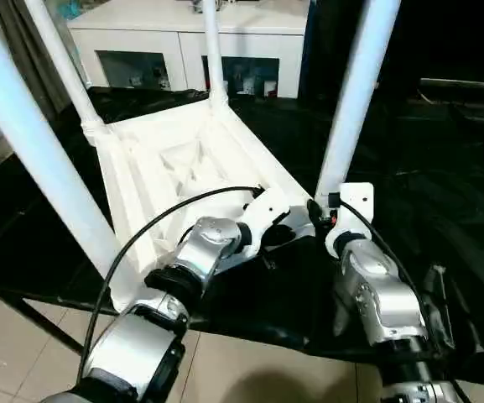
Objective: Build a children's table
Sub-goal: Rotate leg to tighten
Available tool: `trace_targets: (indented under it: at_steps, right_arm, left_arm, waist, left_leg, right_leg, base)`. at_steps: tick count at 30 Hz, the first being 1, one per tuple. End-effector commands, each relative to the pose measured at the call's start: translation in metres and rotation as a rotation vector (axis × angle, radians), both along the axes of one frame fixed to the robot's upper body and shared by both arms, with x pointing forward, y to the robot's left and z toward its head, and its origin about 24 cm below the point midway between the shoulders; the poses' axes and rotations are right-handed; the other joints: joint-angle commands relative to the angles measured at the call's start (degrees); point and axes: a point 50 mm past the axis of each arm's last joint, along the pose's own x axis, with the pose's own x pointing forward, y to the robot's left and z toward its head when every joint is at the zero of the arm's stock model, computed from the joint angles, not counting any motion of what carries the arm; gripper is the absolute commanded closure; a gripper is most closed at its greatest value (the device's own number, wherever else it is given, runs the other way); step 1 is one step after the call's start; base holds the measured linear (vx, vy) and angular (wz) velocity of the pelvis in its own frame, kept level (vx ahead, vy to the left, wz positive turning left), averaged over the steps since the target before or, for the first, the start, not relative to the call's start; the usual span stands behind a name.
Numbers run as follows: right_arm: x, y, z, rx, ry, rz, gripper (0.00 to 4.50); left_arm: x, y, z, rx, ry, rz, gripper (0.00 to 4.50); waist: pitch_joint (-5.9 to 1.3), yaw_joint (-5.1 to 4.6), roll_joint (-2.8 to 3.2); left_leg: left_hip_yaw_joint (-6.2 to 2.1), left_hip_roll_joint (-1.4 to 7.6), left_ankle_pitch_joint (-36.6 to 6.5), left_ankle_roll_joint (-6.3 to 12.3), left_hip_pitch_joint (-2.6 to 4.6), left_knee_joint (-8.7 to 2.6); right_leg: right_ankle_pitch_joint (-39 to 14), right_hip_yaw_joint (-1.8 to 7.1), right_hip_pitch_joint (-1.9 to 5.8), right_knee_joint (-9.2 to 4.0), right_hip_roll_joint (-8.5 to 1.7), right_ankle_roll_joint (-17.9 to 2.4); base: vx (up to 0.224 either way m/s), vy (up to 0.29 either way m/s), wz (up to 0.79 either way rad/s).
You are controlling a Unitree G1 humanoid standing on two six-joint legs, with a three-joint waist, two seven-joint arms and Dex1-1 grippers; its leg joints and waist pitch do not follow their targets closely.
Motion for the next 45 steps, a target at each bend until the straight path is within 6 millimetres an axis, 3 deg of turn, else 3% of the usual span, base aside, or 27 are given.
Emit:
trace_targets:
  at_steps: [1, 5, 8, 10, 15, 16, 17, 19, 25, 31, 38, 45]
  right_arm:
    - [-0.007, 0.025, -0.001, -0.004, 0.002, 0.176, 1.28]
    - [-0.019, 0.012, 0.003, -0.044, -0.006, 0.323, 0.84]
    - [-0.026, 0.005, 0.002, -0.104, 0.011, 0.416, 0.84]
    - [-0.037, -0.009, 0.005, -0.114, 0.020, 0.544, 0.84]
    - [-0.040, -0.016, 0.010, -0.085, 0.011, 0.587, 0.84]
    - [-0.041, -0.018, 0.012, -0.073, 0.012, 0.604, 0.84]
    - [-0.045, -0.018, 0.011, -0.061, 0.027, 0.658, 0.84]
    - [-0.046, -0.018, 0.011, -0.060, 0.028, 0.664, 0.84]
    - [-0.052, -0.019, 0.011, -0.029, 0.054, 0.740, 1.00]
    - [-0.052, -0.023, 0.010, -0.035, 0.066, 0.750, 1.70]
    - [-0.051, -0.024, 0.010, -0.028, 0.064, 0.756, 2.12]
    - [-0.050, -0.023, -0.003, 0.002, 0.066, 0.604, 2.30]
  left_arm:
    - [-0.001, -0.005, 0.007, -0.070, -0.032, -0.040, 4.50]
    - [-0.005, 0.015, 0.006, -0.090, -0.022, -0.133, 4.50]
    - [-0.009, 0.024, 0.006, -0.109, -0.011, -0.197, 4.50]
    - [-0.017, 0.042, 0.006, -0.136, 0.055, -0.315, 4.50]
    - [-0.024, 0.057, 0.005, -0.123, 0.120, -0.391, 4.50]
    - [-0.026, 0.060, 0.005, -0.121, 0.134, -0.406, 4.50]
    - [-0.025, 0.066, 0.006, -0.120, 0.134, -0.400, 4.50]
    - [-0.025, 0.067, 0.006, -0.119, 0.133, -0.399, 4.50]
    - [-0.026, 0.071, 0.010, -0.132, 0.136, -0.409, 4.50]
    - [-0.026, 0.071, 0.011, -0.135, 0.142, -0.415, 4.50]
    - [-0.028, 0.072, 0.010, -0.133, 0.150, -0.419, 4.50]
    - [-0.023, 0.068, 0.006, -0.106, 0.114, -0.330, 4.50]
  waist:
    - [-2.73, 0.10, -0.97]
    - [-2.72, 0.34, -1.46]
    - [-2.58, 0.34, -1.25]
    - [-2.51, 0.64, -1.38]
    - [-2.79, 0.75, -0.97]
    - [-2.79, 0.75, -0.97]
    - [-2.74, 1.02, -1.34]
    - [-2.74, 1.37, -1.00]
    - [-2.73, 1.58, -1.29]
    - [-2.91, 1.64, -1.30]
    - [-2.88, 1.65, -1.47]
    - [-2.78, 1.30, -1.47]
  left_leg:
    - [-0.63, 1.56, -12.03, 4.12, -0.23, -3.83]
    - [-0.68, 1.57, -10.81, 5.28, -0.48, -3.79]
    - [-0.52, 1.73, -11.47, 5.20, -0.27, -3.81]
    - [-0.65, 1.96, -11.48, 5.55, -0.37, -3.91]
    - [-0.37, 2.21, -9.52, 6.29, -0.18, -3.54]
    - [-0.37, 2.21, -9.52, 6.29, -0.18, -3.54]
    - [-0.34, 2.30, -9.35, 6.43, -0.23, -3.57]
    - [-0.32, 2.42, -9.35, 6.34, -0.11, -3.52]
    - [-0.31, 2.18, -8.95, 5.84, -0.40, -3.40]
    - [-0.27, 2.16, -6.58, 6.56, -0.47, -3.13]
    - [-0.25, 2.12, -7.30, 6.54, -0.42, -3.11]
    - [-0.32, 2.03, -8.26, 5.51, -0.48, -3.26]
  right_leg:
    - [-17.32, 1.91, 2.89, -4.60, -2.82, -10.25]
    - [-18.54, 1.98, 3.15, -4.52, -2.92, -9.69]
    - [-19.63, 2.03, 2.75, -4.66, -2.90, -10.11]
    - [-19.21, 2.16, 3.12, -4.46, -3.00, -10.15]
    - [-13.65, 2.24, 2.59, -3.74, -2.94, -13.04]
    - [-13.65, 2.24, 2.59, -3.74, -2.94, -13.04]
    - [-12.67, 2.20, 2.68, -3.55, -2.90, -13.50]
    - [-12.24, 2.25, 2.57, -3.46, -3.01, -13.67]
    - [-14.32, 2.16, 2.80, -3.54, -3.13, -12.72]
    - [-10.89, 2.11, 2.83, -3.13, -3.04, -13.45]
    - [-12.06, 2.09, 2.81, -3.20, -2.99, -13.26]
    - [-13.51, 2.04, 2.76, -3.40, -2.96, -12.68]
  base:
    - [0.000, 0.000, 0.00]
    - [0.000, 0.000, 0.00]
    - [0.000, 0.000, 0.00]
    - [0.000, 0.000, 0.00]
    - [0.000, 0.000, 0.00]
    - [0.000, 0.000, 0.00]
    - [0.000, 0.000, 0.00]
    - [0.000, 0.000, 0.00]
    - [0.000, 0.000, 0.00]
    - [0.000, 0.000, 0.00]
    - [0.000, 0.000, 0.00]
    - [0.000, 0.000, 0.00]
